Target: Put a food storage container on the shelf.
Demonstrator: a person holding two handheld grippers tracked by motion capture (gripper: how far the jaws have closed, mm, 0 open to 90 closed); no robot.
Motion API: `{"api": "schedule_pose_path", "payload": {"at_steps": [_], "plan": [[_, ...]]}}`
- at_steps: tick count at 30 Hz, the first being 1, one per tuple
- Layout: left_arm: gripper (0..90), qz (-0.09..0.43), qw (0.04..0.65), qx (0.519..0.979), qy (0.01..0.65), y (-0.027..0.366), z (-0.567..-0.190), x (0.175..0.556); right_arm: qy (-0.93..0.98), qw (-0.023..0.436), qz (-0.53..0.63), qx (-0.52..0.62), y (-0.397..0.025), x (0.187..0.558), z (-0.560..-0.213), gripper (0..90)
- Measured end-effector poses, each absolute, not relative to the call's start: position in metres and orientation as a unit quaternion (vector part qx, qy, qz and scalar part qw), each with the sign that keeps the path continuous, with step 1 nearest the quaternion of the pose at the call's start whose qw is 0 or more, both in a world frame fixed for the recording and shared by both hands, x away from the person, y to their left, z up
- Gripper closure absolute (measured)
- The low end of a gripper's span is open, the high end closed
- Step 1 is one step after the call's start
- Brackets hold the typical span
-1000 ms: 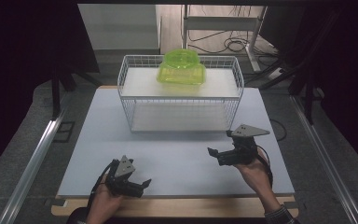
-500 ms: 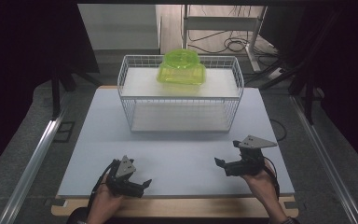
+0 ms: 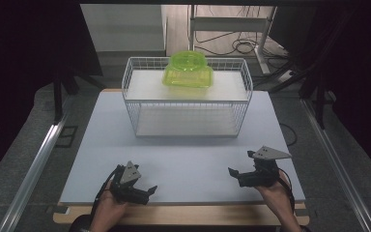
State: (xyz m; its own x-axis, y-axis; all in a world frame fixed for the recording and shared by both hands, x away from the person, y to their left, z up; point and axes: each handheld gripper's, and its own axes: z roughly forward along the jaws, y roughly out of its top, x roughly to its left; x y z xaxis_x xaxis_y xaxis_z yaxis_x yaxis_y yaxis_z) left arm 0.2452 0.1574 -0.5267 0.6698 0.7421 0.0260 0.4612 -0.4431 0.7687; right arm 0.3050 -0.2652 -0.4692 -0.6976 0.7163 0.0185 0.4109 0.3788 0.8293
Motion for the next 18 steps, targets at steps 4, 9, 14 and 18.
{"api": "schedule_pose_path", "payload": {"at_steps": [4, 9, 14, 18], "plan": [[2.7, 0.176, 0.393, 0.826, 0.363, 0.158, -0.526, 0.245, 0.816, 0.179, 0.424, 0.35, -0.269, 0.304, -0.476, 1.6], [2.6, 0.173, 0.395, 0.825, 0.365, 0.158, -0.525, 0.245, 0.819, 0.175, 0.416, 0.355, -0.273, 0.301, -0.482, 1.6], [2.6, 0.174, 0.392, 0.827, 0.364, 0.157, -0.526, 0.245, 0.819, 0.171, 0.411, 0.361, -0.275, 0.3, -0.487, 1.6], [2.6, 0.175, 0.39, 0.828, 0.363, 0.157, -0.526, 0.245, 0.823, 0.165, 0.404, 0.365, -0.276, 0.299, -0.493, 1.5]]}}
